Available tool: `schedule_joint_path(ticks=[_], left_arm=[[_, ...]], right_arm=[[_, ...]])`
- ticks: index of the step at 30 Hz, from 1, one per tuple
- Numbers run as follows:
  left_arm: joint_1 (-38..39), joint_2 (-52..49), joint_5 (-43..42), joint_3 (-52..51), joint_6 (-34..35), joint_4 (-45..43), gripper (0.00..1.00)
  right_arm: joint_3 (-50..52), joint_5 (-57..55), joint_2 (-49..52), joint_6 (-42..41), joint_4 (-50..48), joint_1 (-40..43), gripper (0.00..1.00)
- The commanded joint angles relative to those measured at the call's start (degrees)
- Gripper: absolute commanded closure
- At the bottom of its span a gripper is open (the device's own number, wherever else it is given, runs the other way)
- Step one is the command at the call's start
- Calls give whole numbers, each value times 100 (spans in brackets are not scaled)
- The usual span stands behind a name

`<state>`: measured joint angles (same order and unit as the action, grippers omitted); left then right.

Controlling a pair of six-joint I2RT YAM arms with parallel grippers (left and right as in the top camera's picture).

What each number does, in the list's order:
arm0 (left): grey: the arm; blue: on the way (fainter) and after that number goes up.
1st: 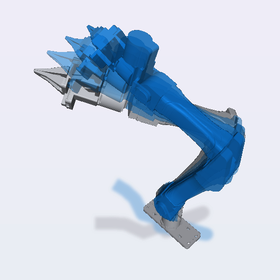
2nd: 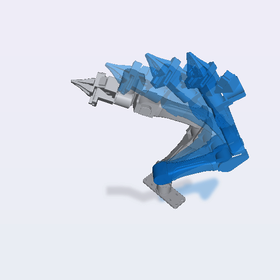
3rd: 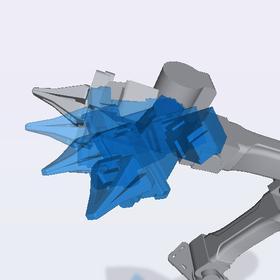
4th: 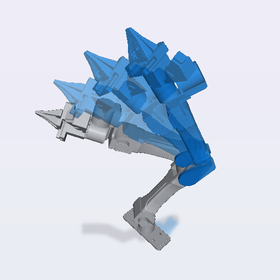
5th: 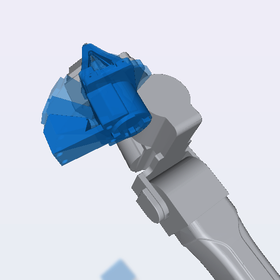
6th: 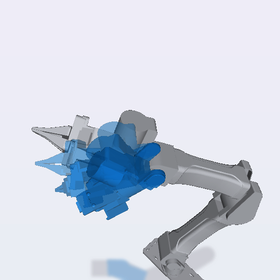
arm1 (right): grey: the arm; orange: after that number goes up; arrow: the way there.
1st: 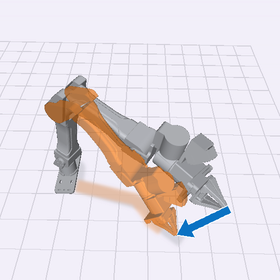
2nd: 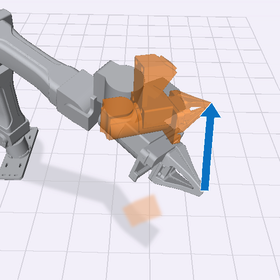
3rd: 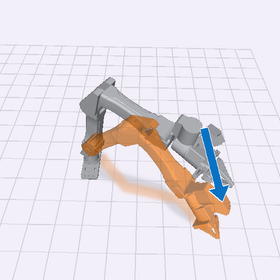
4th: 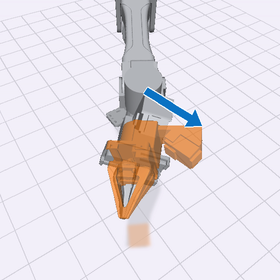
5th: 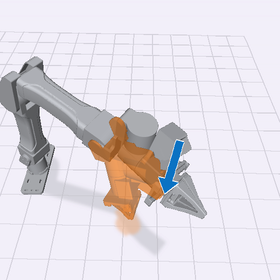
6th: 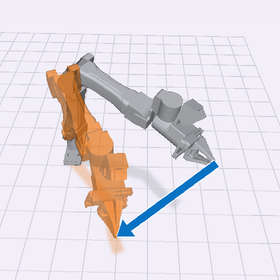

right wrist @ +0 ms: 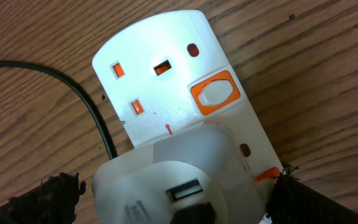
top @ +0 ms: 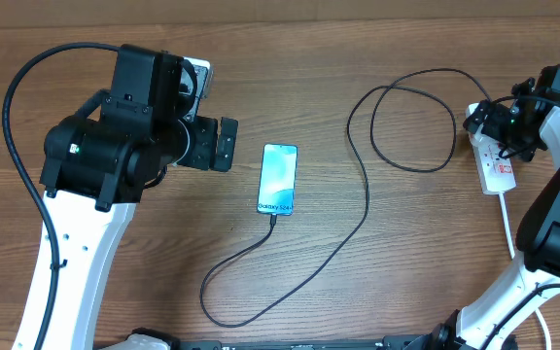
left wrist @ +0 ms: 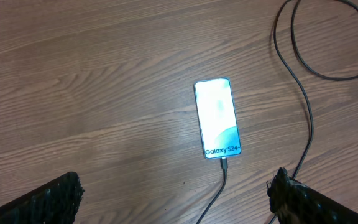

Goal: Plug charger to phone and switch on socket

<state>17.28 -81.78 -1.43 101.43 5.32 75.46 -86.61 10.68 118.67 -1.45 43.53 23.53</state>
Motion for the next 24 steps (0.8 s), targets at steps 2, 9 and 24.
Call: schedule_joint_path(ticks=[2, 9, 24], left_arm=[[37, -35, 39, 68, -151, -2, 1], [37, -35, 39, 68, -151, -2, 1], [37, -35, 39, 68, -151, -2, 0]], right_arm=[[190, 514, 61, -39, 70, -103, 0], [190, 901, 61, -13, 83, -111, 0], [192, 1388, 61, -15, 321, -111, 0]])
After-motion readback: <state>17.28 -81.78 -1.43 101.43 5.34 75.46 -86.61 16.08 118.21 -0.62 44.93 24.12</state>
